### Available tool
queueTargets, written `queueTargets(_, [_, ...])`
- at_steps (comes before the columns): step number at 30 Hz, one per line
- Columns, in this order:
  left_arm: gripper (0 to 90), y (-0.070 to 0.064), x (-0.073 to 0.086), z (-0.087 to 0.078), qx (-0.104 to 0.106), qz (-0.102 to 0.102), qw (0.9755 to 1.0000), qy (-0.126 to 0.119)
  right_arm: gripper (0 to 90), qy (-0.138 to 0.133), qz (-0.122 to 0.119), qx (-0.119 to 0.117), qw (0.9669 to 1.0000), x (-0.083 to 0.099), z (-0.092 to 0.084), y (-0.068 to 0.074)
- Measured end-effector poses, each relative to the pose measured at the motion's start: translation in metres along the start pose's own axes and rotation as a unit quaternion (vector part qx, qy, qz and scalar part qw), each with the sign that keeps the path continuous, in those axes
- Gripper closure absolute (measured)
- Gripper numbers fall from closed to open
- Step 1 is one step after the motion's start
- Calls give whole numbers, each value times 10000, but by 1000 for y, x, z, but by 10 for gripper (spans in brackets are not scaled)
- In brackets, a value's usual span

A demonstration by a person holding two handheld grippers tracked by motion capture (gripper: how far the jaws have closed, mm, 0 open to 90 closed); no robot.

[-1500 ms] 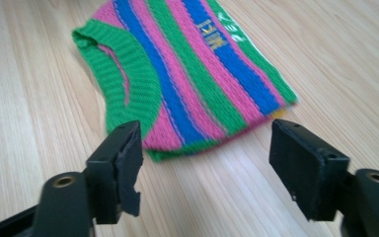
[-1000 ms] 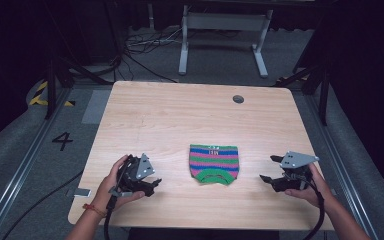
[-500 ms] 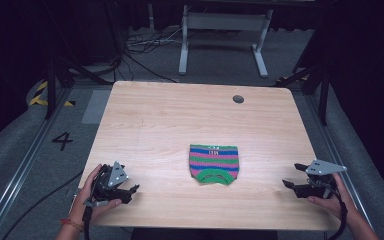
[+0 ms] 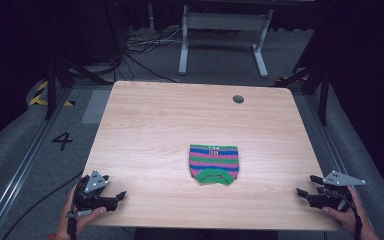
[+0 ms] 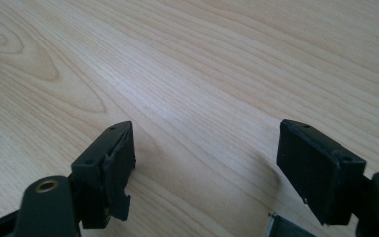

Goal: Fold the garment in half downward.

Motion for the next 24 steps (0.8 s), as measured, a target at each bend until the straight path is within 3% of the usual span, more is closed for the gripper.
queueTargets(2, [151, 2, 1, 1, 58, -145, 9998, 87, 202, -16, 51, -56, 10000, 2, 0, -1])
queueTargets(5, [143, 3, 1, 2, 38, -109, 9999, 88, 190, -54, 237, -93, 9997, 2, 1, -4])
queueTargets(16, [125, 4, 0, 2, 13, -155, 9998, 129, 154, -6, 188, -117, 9998, 2, 3, -4])
queueTargets(19, [125, 6, -1, 4, -148, -279, 9994, 140, 154, -5, 188, -116, 9998, 2, 3, -4])
queueTargets(24, [125, 6, -1, 5, -208, -336, 9991, 156, 154, -5, 197, -103, 9998, 2, 3, -4])
Point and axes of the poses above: each handheld gripper's, and its own axes: z roughly forward along the jaws, x roughly out of its underside, y roughly to its left, the point moved 5 cm from there along z, roughly forward along the jaws, and after that the axes turned 10 degrees about -x, right-handed, at the moved point
